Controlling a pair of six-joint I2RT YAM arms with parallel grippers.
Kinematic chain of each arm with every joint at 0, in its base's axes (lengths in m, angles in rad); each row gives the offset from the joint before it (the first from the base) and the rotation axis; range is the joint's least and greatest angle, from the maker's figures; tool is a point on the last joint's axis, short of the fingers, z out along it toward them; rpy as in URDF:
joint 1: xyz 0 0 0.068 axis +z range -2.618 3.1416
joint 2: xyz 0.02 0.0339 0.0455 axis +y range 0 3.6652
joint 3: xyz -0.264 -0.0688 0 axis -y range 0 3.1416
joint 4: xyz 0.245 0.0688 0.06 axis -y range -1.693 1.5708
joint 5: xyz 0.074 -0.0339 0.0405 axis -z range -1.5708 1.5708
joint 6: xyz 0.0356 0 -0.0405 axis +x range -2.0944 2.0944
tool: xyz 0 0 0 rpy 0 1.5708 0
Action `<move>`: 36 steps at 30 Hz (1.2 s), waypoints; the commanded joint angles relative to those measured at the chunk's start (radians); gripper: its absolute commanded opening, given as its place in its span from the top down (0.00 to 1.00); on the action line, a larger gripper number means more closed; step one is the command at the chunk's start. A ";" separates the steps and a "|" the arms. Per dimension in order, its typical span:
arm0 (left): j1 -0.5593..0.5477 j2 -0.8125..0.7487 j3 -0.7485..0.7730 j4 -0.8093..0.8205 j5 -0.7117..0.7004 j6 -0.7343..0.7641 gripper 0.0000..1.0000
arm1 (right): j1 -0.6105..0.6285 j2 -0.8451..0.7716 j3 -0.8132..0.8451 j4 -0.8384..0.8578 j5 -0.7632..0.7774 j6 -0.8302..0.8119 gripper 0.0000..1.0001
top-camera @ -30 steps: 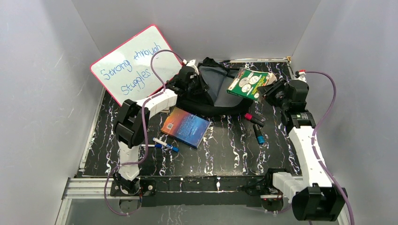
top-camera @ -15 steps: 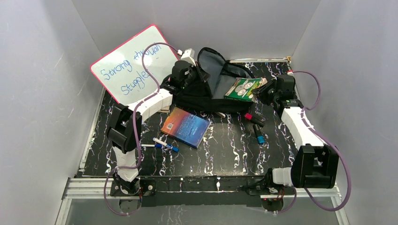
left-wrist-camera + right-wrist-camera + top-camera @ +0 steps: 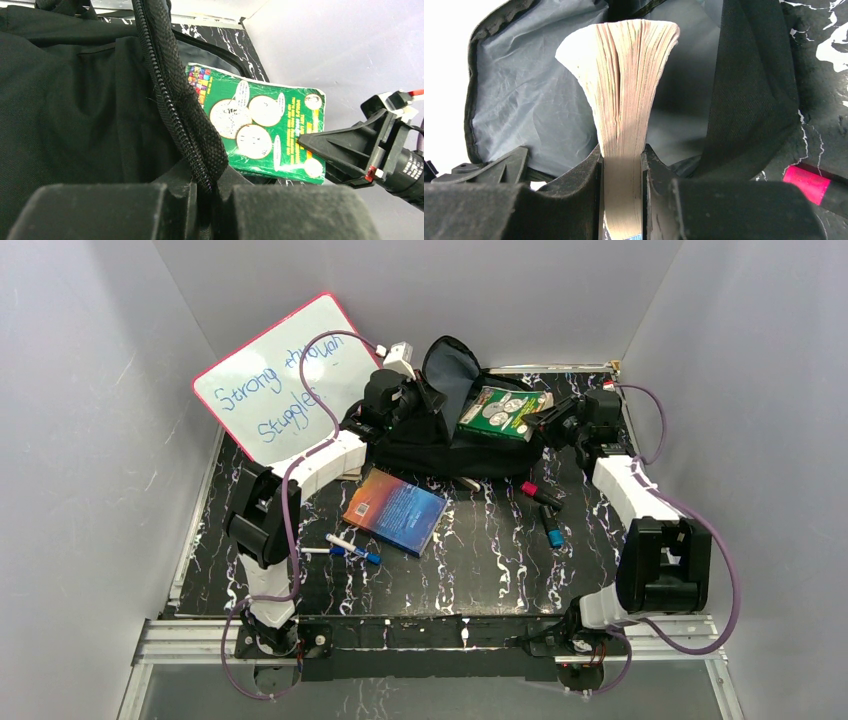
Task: Pack the student bag
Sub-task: Place the book in the student bag.
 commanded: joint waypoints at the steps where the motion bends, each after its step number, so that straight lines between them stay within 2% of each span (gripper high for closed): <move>1: 0.013 -0.091 0.015 0.103 -0.027 0.002 1.00 | 0.015 0.018 0.087 0.126 -0.014 0.076 1.00; 7: 0.013 -0.095 0.016 0.110 -0.025 0.002 1.00 | 0.044 0.066 0.110 0.117 0.003 0.099 1.00; 16: 0.013 -0.100 0.019 0.111 -0.026 0.012 1.00 | 0.104 0.204 0.179 0.257 -0.129 0.127 1.00; 24: 0.013 -0.109 0.019 0.123 -0.029 0.014 1.00 | 0.167 0.334 0.243 0.306 -0.158 0.146 1.00; 36: 0.013 -0.145 0.009 0.096 -0.030 0.036 1.00 | 0.188 0.535 0.328 0.538 -0.199 0.195 1.00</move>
